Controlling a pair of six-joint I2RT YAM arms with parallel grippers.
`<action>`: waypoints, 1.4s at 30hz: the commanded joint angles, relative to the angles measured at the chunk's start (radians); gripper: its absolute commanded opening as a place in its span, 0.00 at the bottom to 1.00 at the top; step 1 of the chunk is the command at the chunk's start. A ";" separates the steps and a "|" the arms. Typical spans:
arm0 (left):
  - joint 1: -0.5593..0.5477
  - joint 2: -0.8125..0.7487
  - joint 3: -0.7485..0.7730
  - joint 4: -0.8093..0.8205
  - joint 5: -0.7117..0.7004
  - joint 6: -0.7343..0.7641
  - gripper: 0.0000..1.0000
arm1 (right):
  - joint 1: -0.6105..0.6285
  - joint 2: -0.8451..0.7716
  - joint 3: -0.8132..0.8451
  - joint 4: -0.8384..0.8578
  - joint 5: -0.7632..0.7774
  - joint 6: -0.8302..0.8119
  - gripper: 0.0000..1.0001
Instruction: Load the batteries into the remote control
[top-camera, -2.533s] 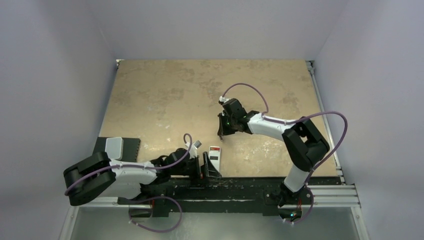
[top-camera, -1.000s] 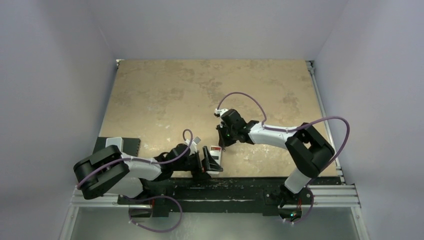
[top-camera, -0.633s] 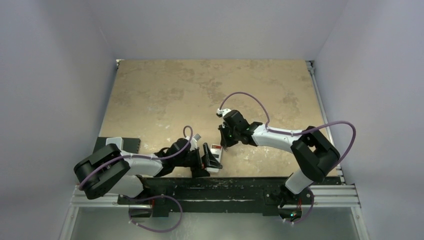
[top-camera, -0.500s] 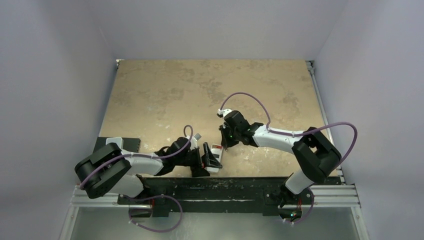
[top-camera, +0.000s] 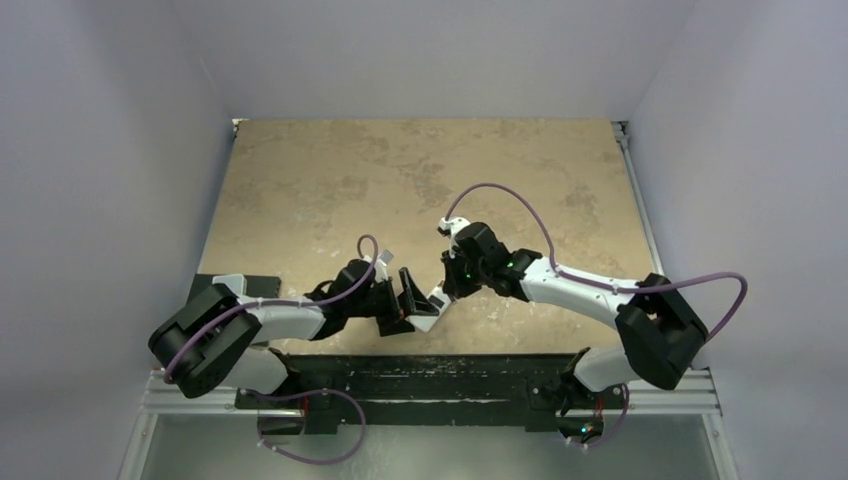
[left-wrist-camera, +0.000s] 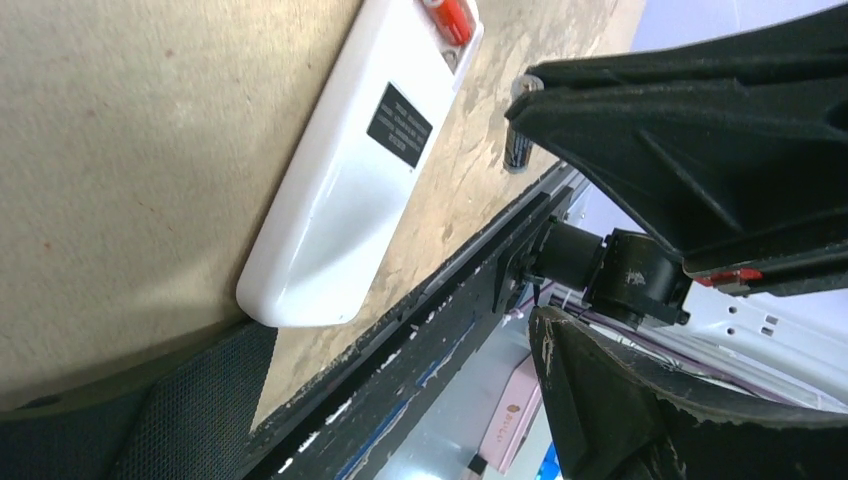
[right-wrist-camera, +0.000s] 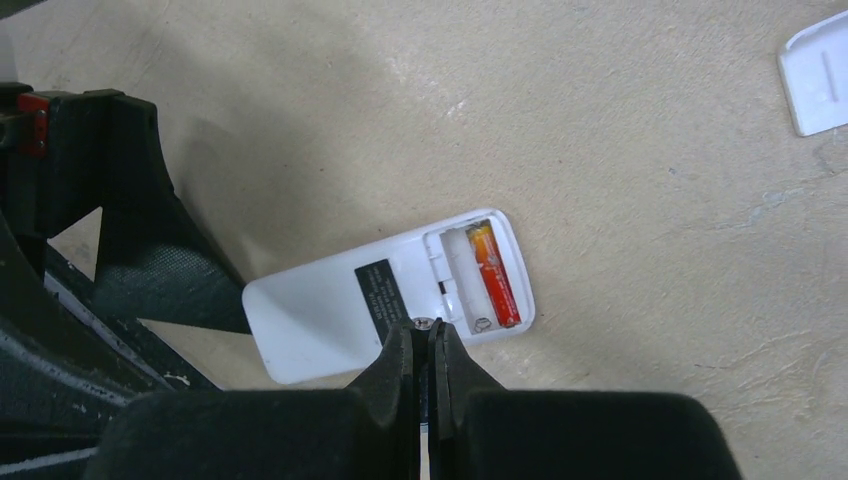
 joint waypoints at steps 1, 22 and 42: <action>0.030 -0.007 0.044 -0.014 -0.001 0.056 0.99 | 0.001 -0.033 0.013 0.007 0.011 0.004 0.00; 0.098 -0.094 0.059 -0.181 0.005 0.157 0.99 | 0.001 0.084 0.089 0.142 0.052 -0.015 0.01; 0.100 -0.107 0.073 -0.213 0.030 0.209 0.99 | 0.002 0.145 0.090 0.152 0.128 -0.082 0.07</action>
